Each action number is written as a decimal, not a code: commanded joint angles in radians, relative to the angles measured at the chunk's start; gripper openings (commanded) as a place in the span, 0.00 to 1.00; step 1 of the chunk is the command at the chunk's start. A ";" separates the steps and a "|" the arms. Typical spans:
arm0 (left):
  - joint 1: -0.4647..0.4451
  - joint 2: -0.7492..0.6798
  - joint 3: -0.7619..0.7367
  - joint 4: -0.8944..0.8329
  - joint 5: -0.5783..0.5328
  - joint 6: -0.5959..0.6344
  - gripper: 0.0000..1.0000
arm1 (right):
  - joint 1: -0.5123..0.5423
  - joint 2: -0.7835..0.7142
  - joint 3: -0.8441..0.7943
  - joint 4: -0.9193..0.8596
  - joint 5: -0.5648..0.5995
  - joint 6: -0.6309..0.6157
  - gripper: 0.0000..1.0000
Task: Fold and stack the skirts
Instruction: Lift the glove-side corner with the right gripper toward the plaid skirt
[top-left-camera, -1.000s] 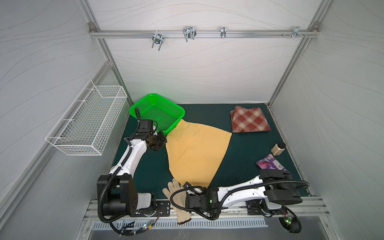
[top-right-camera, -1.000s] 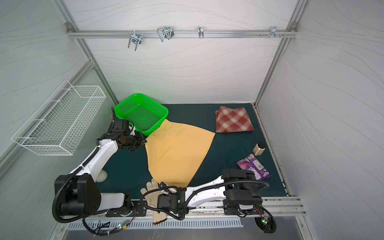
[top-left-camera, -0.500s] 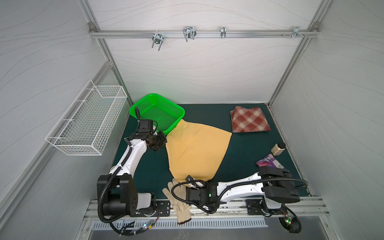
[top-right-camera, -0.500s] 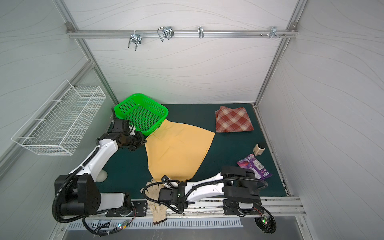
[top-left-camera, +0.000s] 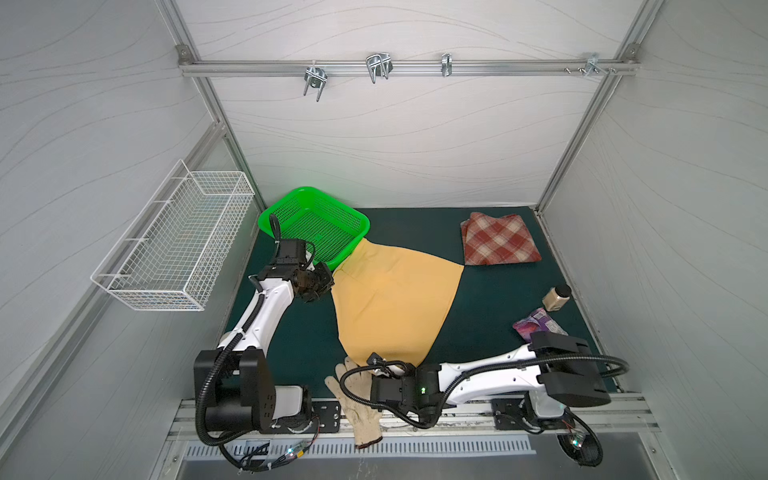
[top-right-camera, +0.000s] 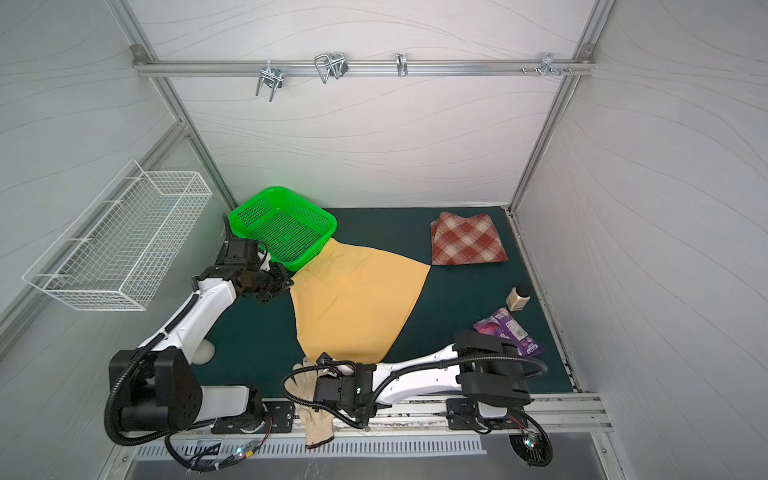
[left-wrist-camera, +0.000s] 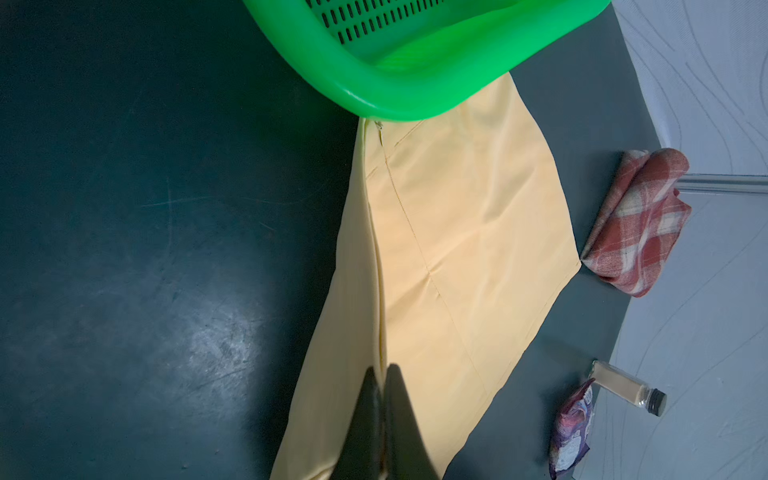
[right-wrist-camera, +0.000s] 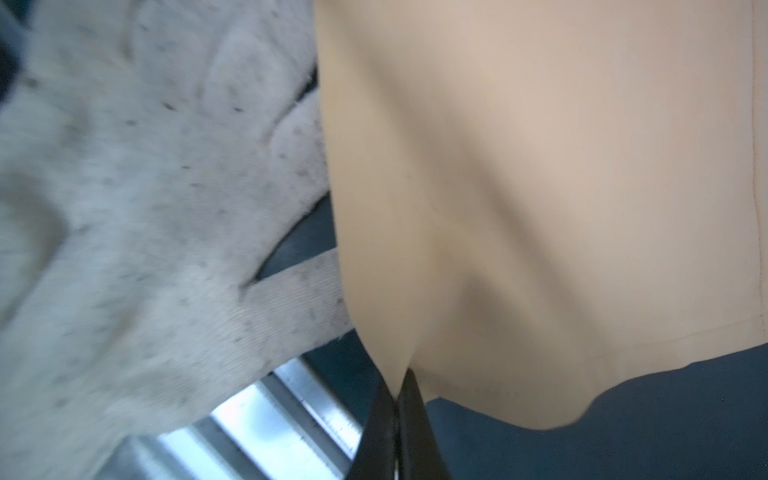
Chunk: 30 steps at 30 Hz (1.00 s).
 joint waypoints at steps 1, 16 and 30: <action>0.008 -0.010 0.058 -0.010 -0.005 0.014 0.00 | 0.010 -0.082 0.031 -0.031 -0.061 -0.006 0.00; 0.011 -0.091 0.141 -0.068 0.004 0.007 0.00 | -0.021 -0.299 -0.003 -0.019 -0.213 0.014 0.00; -0.059 -0.015 0.281 0.010 0.009 -0.096 0.00 | -0.368 -0.534 -0.092 -0.057 -0.487 -0.037 0.00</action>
